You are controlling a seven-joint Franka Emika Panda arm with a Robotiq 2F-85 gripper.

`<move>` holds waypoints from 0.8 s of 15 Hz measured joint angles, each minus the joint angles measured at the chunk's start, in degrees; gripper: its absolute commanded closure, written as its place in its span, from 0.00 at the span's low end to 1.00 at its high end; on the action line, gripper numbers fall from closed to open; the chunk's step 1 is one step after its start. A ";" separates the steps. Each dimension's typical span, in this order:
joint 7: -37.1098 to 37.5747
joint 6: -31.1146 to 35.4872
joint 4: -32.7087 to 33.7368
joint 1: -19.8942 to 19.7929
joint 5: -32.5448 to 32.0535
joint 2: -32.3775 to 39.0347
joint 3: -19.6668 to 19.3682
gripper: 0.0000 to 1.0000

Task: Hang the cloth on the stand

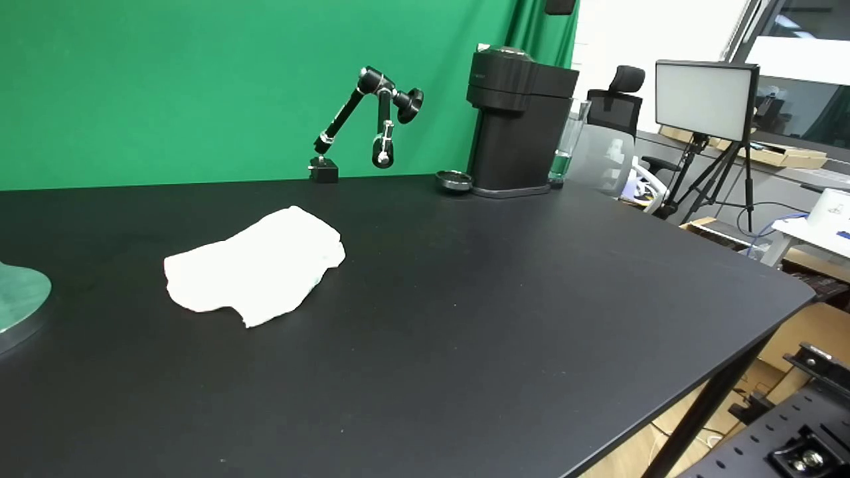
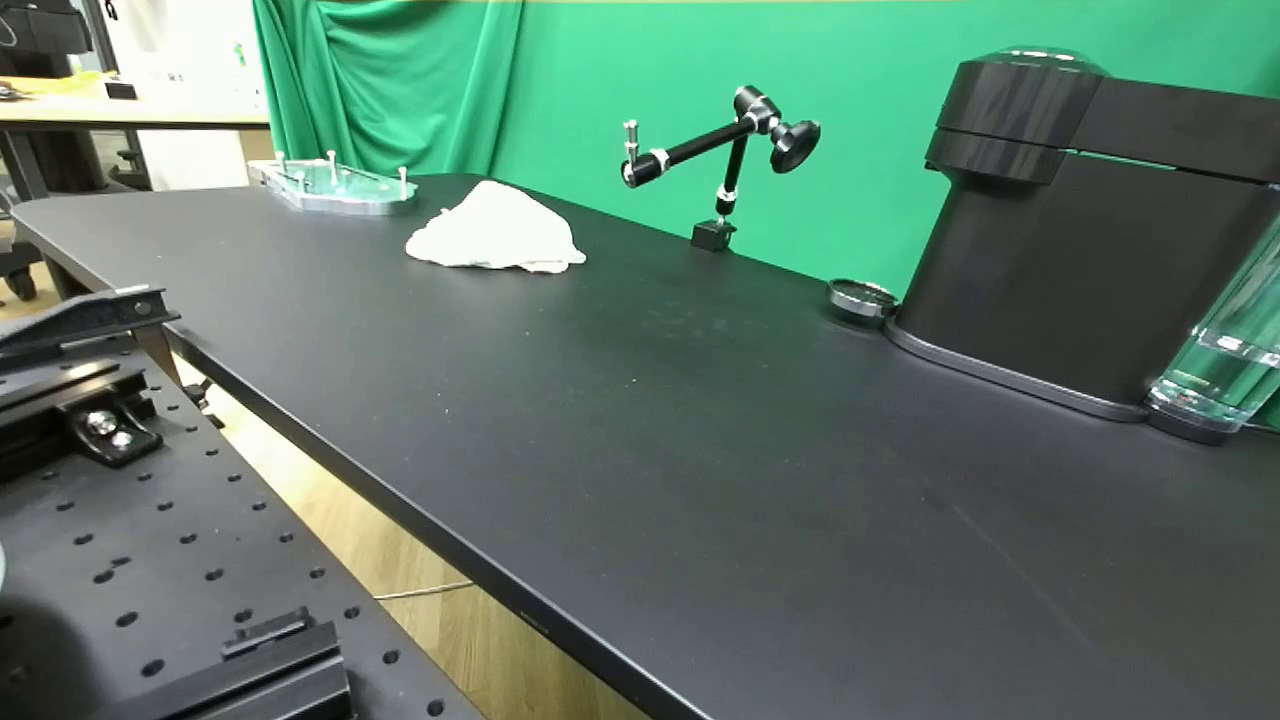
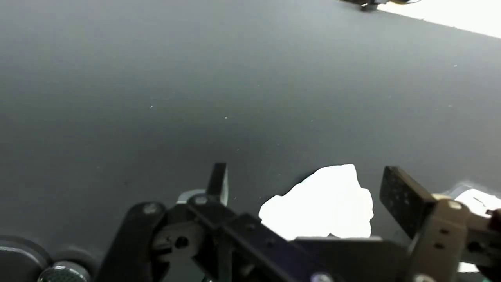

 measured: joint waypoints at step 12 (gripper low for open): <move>-4.65 16.05 15.48 0.78 -27.00 26.91 7.76 0.00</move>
